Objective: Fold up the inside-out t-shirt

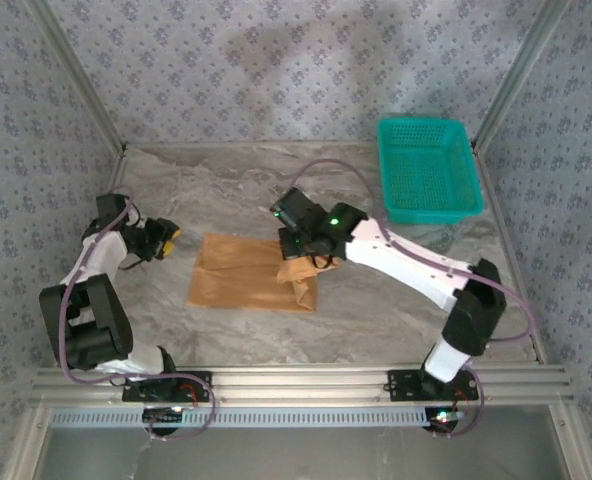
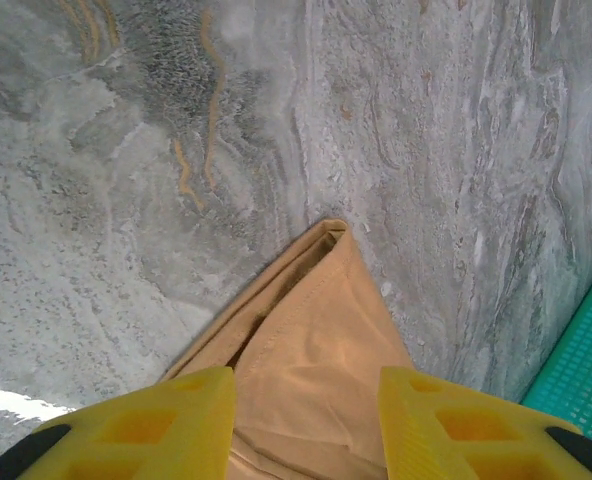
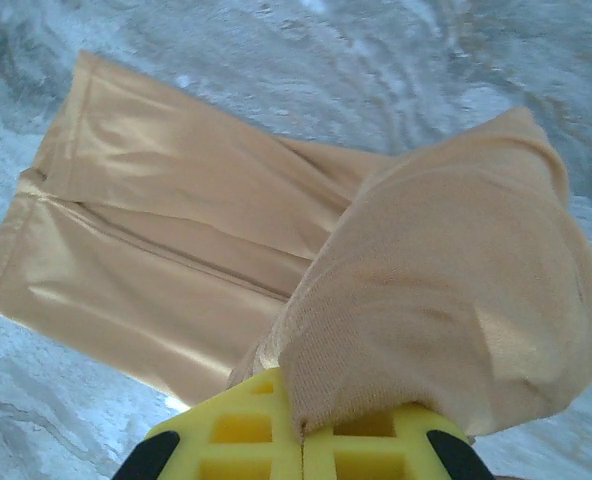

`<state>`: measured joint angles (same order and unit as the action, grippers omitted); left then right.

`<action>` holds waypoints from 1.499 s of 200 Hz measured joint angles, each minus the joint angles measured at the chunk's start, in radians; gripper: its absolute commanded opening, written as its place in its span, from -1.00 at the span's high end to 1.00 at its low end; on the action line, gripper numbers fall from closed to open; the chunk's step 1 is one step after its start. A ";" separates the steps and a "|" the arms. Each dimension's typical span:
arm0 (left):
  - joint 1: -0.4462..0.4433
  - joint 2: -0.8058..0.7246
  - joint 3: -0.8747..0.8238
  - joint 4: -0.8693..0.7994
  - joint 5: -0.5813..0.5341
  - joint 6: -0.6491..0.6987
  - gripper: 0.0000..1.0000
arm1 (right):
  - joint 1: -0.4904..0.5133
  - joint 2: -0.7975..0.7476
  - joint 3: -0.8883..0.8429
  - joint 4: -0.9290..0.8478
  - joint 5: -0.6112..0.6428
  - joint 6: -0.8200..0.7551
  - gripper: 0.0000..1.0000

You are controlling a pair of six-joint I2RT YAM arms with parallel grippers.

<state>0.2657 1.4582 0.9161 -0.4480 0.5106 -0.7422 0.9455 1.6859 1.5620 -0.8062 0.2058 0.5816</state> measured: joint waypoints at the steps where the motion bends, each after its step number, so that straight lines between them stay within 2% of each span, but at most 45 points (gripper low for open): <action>1: 0.001 0.000 0.000 0.000 0.000 0.000 0.16 | 0.002 0.003 0.002 0.000 0.000 0.000 1.00; 78: 0.041 0.000 -0.055 0.008 0.022 -0.003 0.16 | 0.079 0.267 0.254 -0.014 -0.019 -0.003 1.00; 162: 0.042 0.000 -0.075 0.034 0.029 -0.004 0.15 | 0.101 0.425 0.377 -0.026 -0.089 -0.018 1.00; 174: 0.042 0.000 -0.080 0.042 0.032 -0.008 0.15 | 0.103 0.451 0.403 -0.033 -0.103 -0.020 0.80; 191: 0.042 0.000 -0.090 0.051 0.036 -0.009 0.15 | 0.105 0.512 0.472 -0.047 -0.131 -0.019 0.35; 202: 0.042 0.000 -0.097 0.054 0.035 -0.011 0.15 | 0.106 0.556 0.529 -0.062 -0.144 -0.016 0.12; 228: 0.042 0.000 -0.106 0.056 0.032 -0.011 0.15 | 0.118 0.635 0.647 -0.103 -0.180 -0.001 0.03; 266: 0.040 -0.043 -0.106 0.034 -0.019 -0.007 0.15 | 0.135 0.586 0.619 -0.109 -0.225 0.013 0.03; 286: 0.010 -0.134 -0.106 -0.003 -0.080 0.001 0.13 | 0.127 0.447 0.447 -0.077 -0.225 0.018 0.07; 300: -0.053 -0.208 -0.103 -0.028 -0.127 0.010 0.12 | 0.098 0.305 0.265 -0.026 -0.230 0.034 0.22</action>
<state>0.2131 1.2499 0.8127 -0.4763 0.3840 -0.7326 1.0439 1.9907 1.8271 -0.8326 -0.0238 0.6151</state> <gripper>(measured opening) 0.437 0.443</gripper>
